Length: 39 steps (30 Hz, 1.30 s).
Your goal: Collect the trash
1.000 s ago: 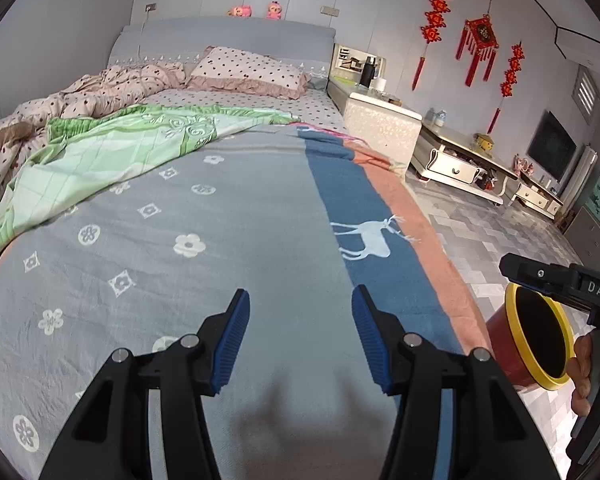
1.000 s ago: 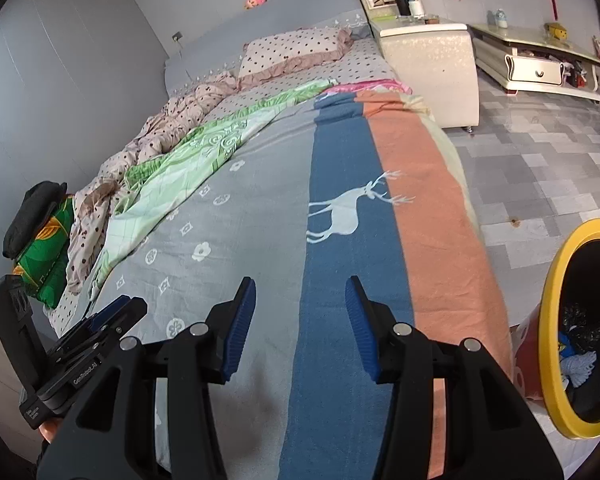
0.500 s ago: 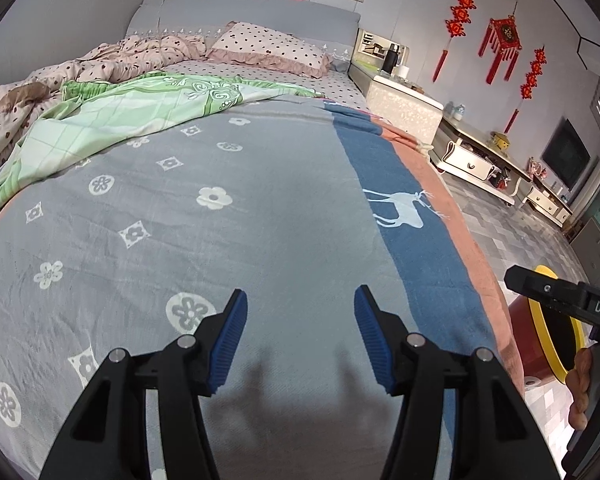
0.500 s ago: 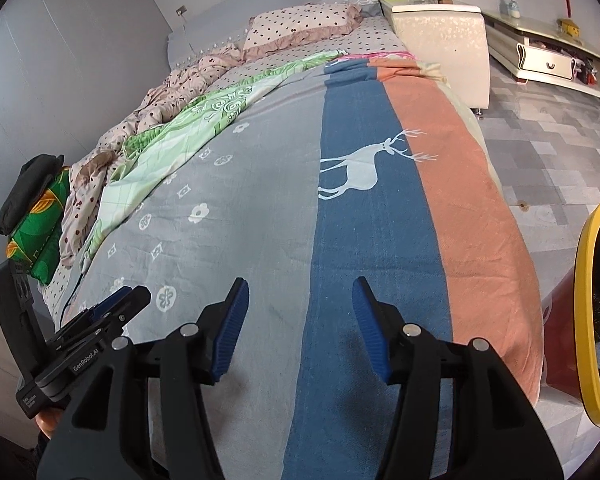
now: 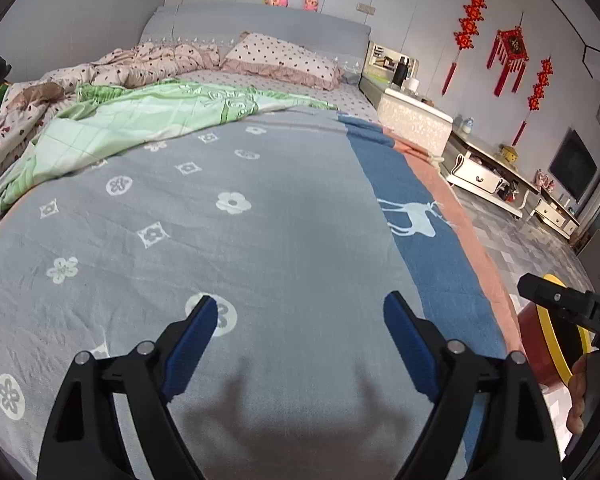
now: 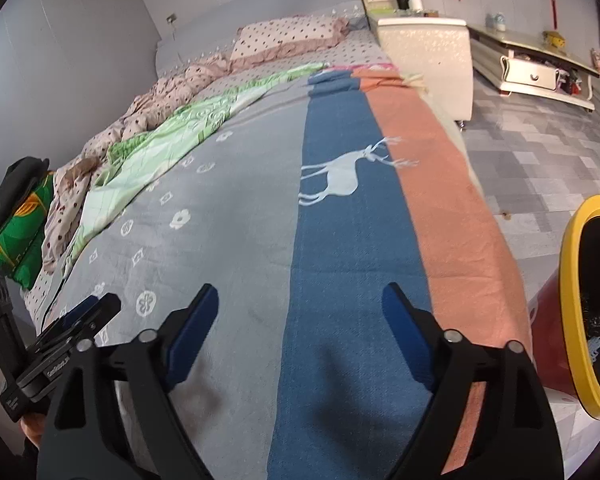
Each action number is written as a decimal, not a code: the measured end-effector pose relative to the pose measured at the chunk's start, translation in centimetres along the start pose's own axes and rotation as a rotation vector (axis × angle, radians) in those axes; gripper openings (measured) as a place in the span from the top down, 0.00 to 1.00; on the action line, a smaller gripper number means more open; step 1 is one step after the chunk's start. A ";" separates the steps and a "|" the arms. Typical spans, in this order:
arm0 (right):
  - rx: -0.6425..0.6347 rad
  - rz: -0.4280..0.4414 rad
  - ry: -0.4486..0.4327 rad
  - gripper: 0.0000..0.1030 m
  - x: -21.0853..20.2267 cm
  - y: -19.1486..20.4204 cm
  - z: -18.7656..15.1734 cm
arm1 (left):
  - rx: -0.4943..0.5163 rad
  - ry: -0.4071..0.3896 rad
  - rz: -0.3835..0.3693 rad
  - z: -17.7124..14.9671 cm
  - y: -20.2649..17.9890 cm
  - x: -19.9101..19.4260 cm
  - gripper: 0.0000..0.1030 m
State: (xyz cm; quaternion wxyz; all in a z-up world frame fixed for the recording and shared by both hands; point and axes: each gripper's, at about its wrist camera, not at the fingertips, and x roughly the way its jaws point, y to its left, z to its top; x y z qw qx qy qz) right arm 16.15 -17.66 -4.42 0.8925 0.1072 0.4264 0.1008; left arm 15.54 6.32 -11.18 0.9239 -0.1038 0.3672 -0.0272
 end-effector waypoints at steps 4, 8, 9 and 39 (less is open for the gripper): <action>-0.014 -0.028 -0.077 0.09 -1.9 0.2 0.1 | -0.006 -0.035 -0.003 0.2 0.1 -1.1 0.14; -0.041 -0.046 -0.156 0.08 -3.8 0.9 0.2 | 0.011 -0.078 0.010 0.4 -0.5 -2.4 0.14; -0.039 -0.048 -0.174 0.08 -4.3 1.0 0.3 | 0.020 -0.091 0.012 0.5 -0.7 -2.8 0.14; -0.095 -0.177 -0.556 0.08 -15.7 4.3 -5.5 | 0.076 -0.389 -0.043 -1.6 -5.4 -15.5 0.10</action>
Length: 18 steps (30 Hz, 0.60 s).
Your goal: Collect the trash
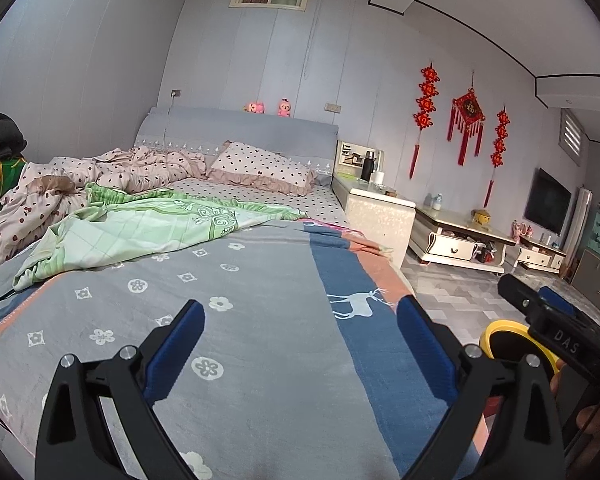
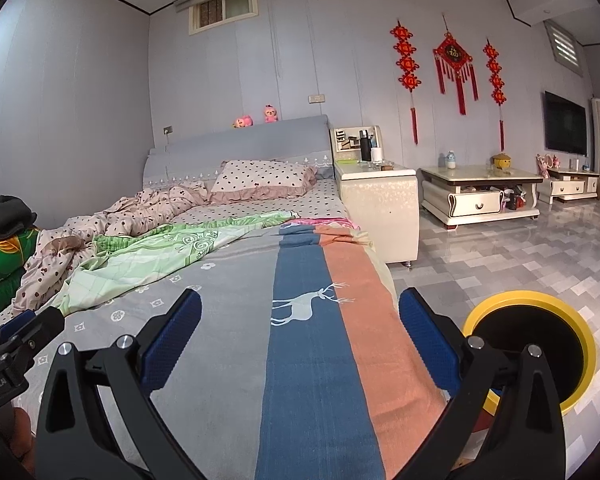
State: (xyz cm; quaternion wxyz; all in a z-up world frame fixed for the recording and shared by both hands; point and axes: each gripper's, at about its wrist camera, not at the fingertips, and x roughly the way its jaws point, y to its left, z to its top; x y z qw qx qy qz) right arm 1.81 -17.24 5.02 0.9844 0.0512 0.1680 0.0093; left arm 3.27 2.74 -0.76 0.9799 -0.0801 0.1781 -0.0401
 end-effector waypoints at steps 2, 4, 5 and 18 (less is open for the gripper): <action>-0.002 -0.005 -0.001 0.08 -0.1 0.1 -0.2 | -0.001 -0.003 -0.006 0.0 -0.1 -0.4 0.10; -0.003 -0.008 -0.002 0.08 -0.2 0.2 -0.3 | -0.007 -0.004 -0.006 0.0 -0.2 -0.6 0.10; -0.001 -0.007 0.001 0.08 -0.1 0.2 -0.3 | -0.008 -0.005 -0.006 0.0 -0.2 -0.7 0.10; 0.014 -0.016 0.027 0.08 0.7 0.4 -0.7 | 0.006 -0.012 -0.012 0.0 -0.2 -0.8 0.09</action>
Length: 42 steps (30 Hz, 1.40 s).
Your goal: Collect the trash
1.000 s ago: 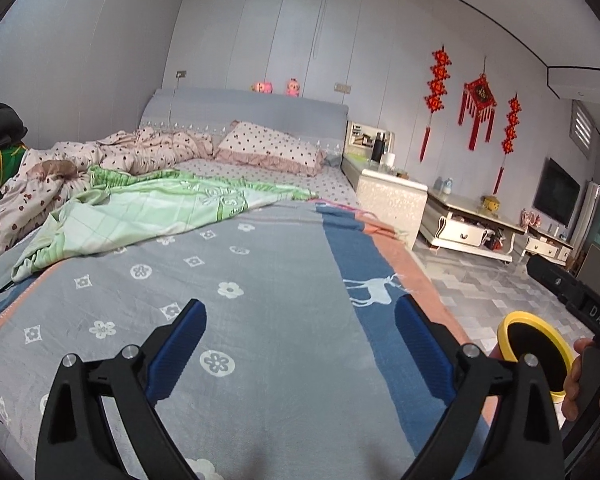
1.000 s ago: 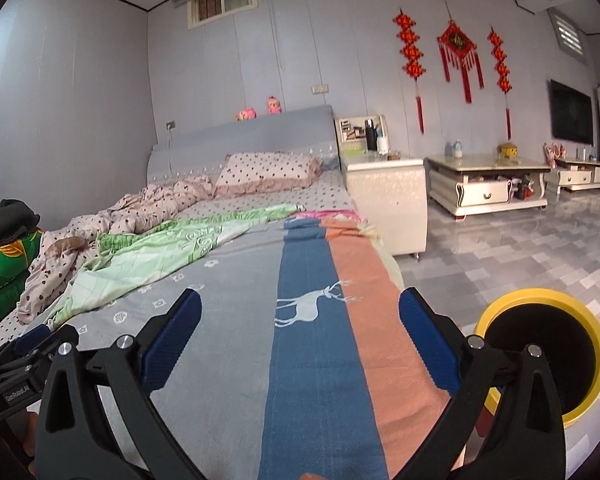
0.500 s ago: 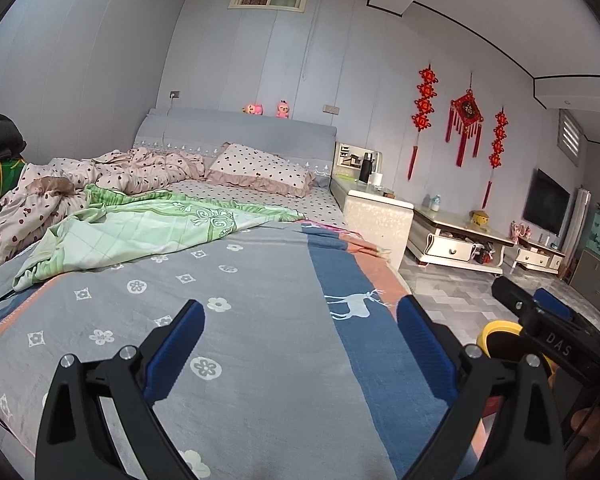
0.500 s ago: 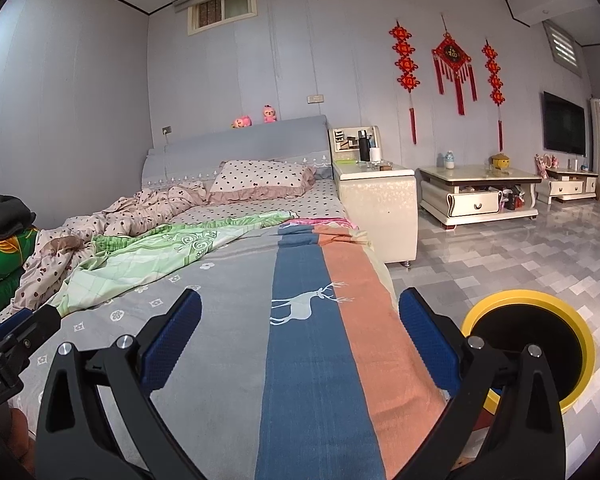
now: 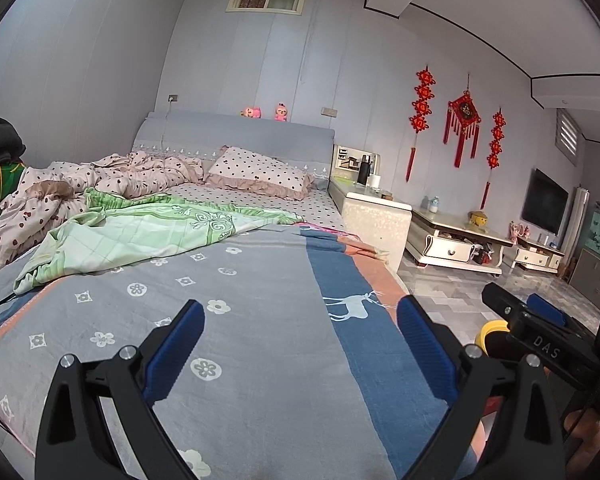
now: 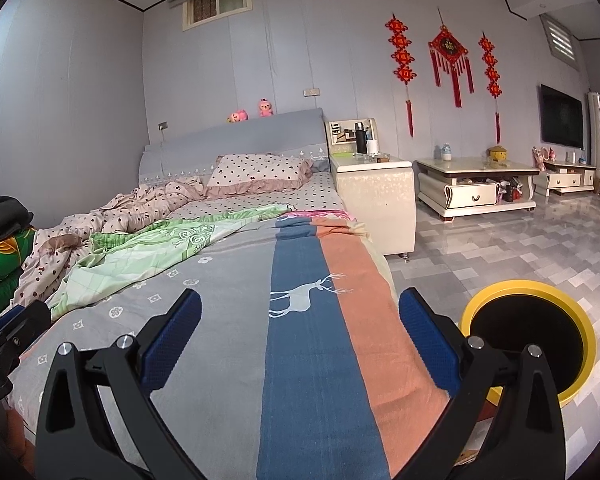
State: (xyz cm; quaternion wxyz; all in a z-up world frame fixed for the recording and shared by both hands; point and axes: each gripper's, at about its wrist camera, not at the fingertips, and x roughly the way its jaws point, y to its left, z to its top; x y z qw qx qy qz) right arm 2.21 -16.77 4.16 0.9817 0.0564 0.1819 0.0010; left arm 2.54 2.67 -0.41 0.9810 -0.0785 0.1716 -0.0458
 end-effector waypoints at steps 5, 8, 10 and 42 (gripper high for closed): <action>0.002 -0.001 0.005 0.08 0.2 0.0 -0.1 | 0.003 0.001 -0.001 -0.1 0.0 0.0 0.09; 0.006 -0.003 0.010 0.08 0.3 -0.2 -0.2 | 0.006 0.002 -0.001 -0.1 -0.1 0.1 0.09; 0.010 -0.005 0.013 0.08 0.4 -0.2 -0.4 | 0.005 0.002 -0.003 -0.2 -0.1 0.1 0.09; 0.025 -0.020 0.046 0.08 1.6 -0.4 -0.9 | 0.010 0.008 -0.011 -0.3 -0.3 0.2 0.09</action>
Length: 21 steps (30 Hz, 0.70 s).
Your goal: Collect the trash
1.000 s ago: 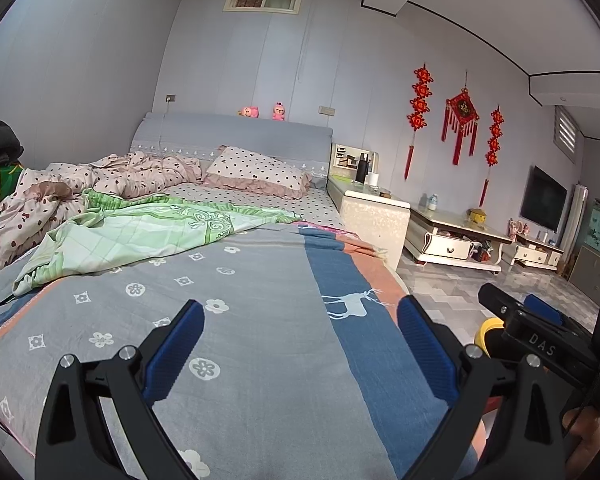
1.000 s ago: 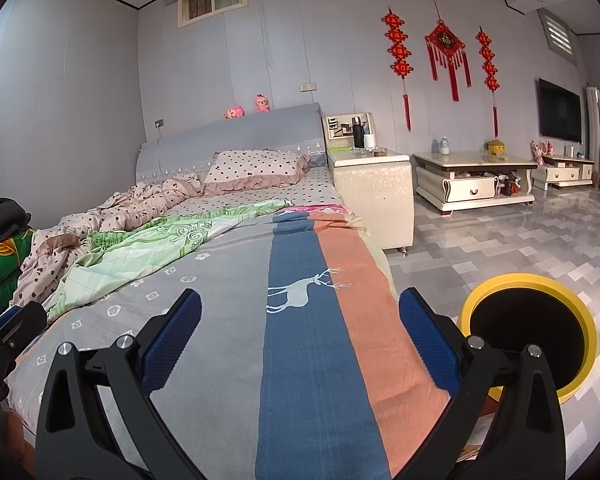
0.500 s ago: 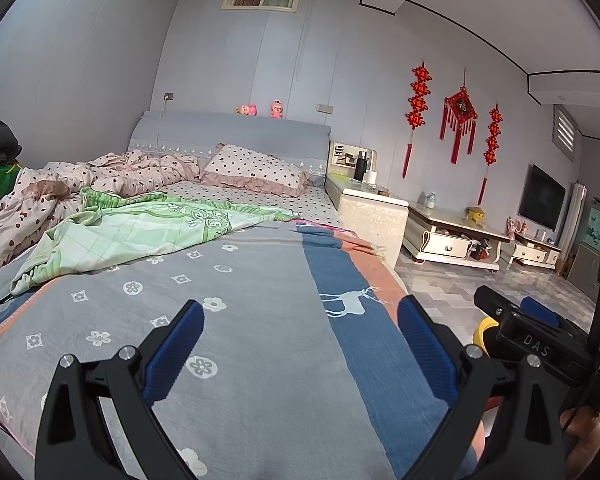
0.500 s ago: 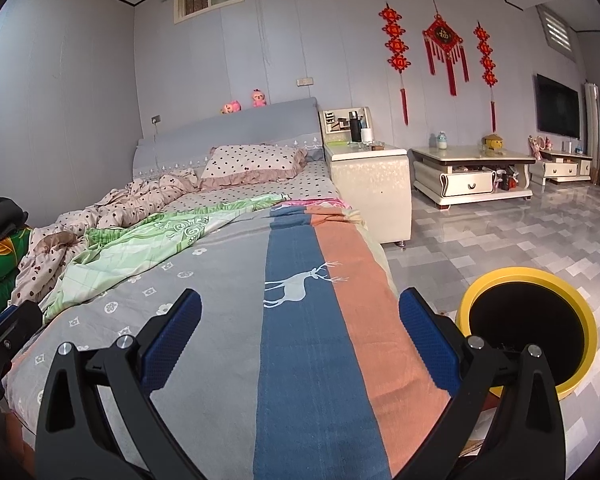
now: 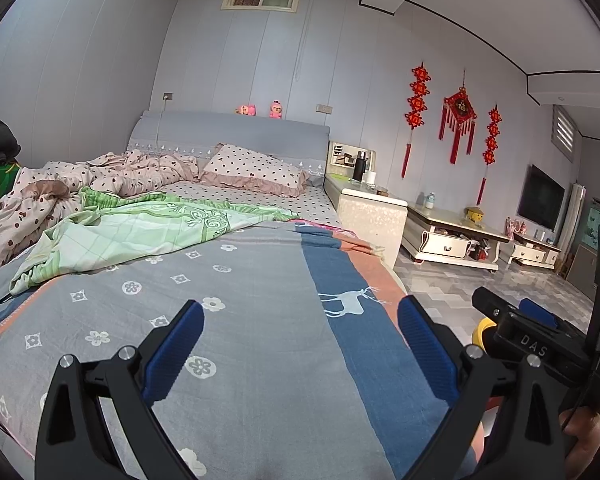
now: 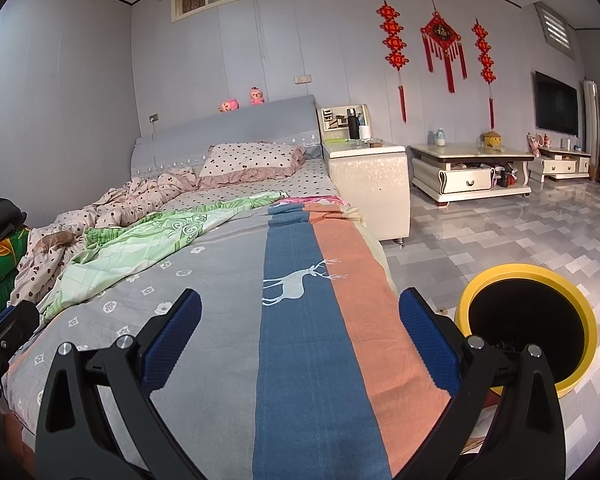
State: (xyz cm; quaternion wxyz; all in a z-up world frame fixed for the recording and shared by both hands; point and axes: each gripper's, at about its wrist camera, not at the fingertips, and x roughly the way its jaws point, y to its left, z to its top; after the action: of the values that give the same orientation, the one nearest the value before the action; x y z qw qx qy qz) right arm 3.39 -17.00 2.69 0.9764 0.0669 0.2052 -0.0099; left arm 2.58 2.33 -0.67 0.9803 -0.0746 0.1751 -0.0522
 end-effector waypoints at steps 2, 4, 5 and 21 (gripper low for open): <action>0.001 -0.002 -0.001 0.08 0.0 0.1 0.0 | 0.002 0.003 -0.002 -0.1 -0.1 0.0 0.09; 0.004 -0.002 0.002 0.08 0.1 0.0 0.0 | 0.002 0.005 -0.004 -0.1 -0.1 0.0 0.09; 0.005 -0.003 0.003 0.08 0.1 0.0 0.0 | 0.003 0.005 -0.005 -0.1 -0.1 0.0 0.09; 0.015 -0.007 0.012 0.08 0.4 -0.1 -0.3 | 0.008 0.009 -0.012 -0.1 -0.2 0.2 0.09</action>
State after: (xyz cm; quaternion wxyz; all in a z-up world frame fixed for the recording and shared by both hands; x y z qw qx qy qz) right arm 3.63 -17.02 2.24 0.9746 0.0737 0.2111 -0.0142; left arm 2.70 2.12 -0.77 0.9795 -0.0717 0.1787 -0.0590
